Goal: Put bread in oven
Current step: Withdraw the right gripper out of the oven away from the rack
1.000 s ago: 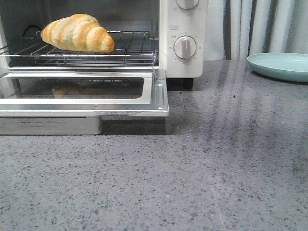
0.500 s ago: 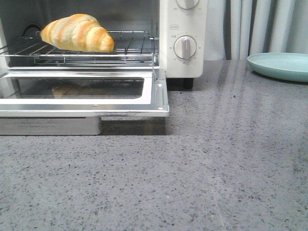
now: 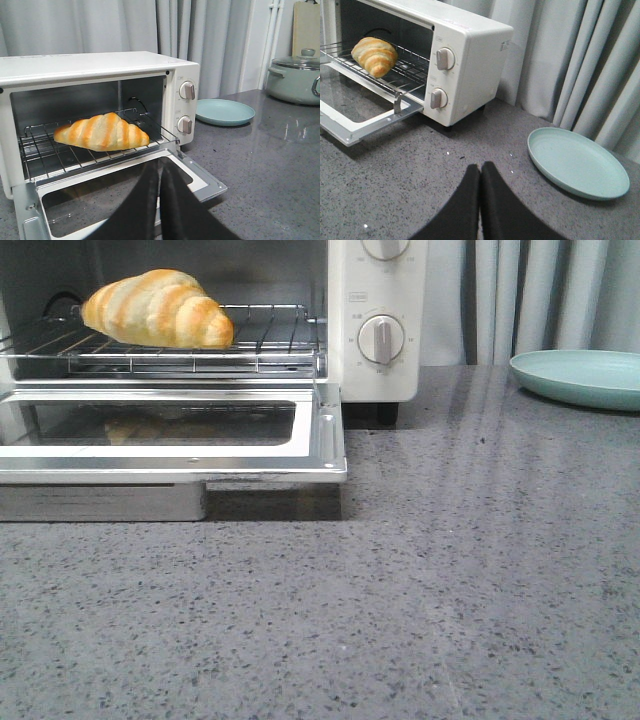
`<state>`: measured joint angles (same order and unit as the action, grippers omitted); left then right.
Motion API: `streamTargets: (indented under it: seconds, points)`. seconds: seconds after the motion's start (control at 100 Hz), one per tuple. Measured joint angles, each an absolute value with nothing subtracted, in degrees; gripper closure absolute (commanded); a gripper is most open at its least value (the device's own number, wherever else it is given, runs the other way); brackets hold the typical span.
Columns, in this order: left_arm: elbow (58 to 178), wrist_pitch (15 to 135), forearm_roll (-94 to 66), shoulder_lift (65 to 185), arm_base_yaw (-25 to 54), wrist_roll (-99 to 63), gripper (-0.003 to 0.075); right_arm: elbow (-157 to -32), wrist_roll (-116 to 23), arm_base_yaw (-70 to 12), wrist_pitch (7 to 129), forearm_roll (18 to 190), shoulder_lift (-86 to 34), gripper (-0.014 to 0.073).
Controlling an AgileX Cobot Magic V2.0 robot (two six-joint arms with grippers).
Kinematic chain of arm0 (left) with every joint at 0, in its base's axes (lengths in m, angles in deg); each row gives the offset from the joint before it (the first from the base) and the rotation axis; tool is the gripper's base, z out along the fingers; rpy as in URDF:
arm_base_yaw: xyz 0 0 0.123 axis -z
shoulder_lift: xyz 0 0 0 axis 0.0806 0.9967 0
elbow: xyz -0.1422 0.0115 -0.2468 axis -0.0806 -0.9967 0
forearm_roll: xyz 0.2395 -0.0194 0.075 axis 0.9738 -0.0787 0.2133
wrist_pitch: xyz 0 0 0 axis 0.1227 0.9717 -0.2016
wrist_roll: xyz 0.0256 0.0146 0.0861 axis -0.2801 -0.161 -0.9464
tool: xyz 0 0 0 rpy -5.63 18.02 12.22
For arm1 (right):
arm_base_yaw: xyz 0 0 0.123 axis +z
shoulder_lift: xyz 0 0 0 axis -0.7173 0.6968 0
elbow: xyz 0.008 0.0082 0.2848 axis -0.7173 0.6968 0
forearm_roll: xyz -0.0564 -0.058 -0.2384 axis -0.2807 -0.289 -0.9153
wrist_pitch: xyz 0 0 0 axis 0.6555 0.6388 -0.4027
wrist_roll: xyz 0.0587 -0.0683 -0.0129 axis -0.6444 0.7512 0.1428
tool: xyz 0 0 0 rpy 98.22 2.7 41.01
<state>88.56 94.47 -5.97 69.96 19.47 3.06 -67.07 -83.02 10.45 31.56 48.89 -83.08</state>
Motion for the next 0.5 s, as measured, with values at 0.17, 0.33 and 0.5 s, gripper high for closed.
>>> streamTargets:
  seconds: [0.17,0.33,0.5]
  points:
    - [88.56,94.58,-6.1,69.96,19.24,3.06,0.0741,-66.93,-83.07,10.45,37.41,46.52,-79.79,0.0642]
    - [88.56,94.68,-6.23,69.96,19.24,3.06,0.0741,-66.91,-83.07,10.45,37.75,45.78,-79.39,0.0642]
    - [88.56,94.68,-6.35,69.96,19.24,3.06,0.0741,-66.91,-83.29,10.45,37.75,45.67,-79.39,0.0642]
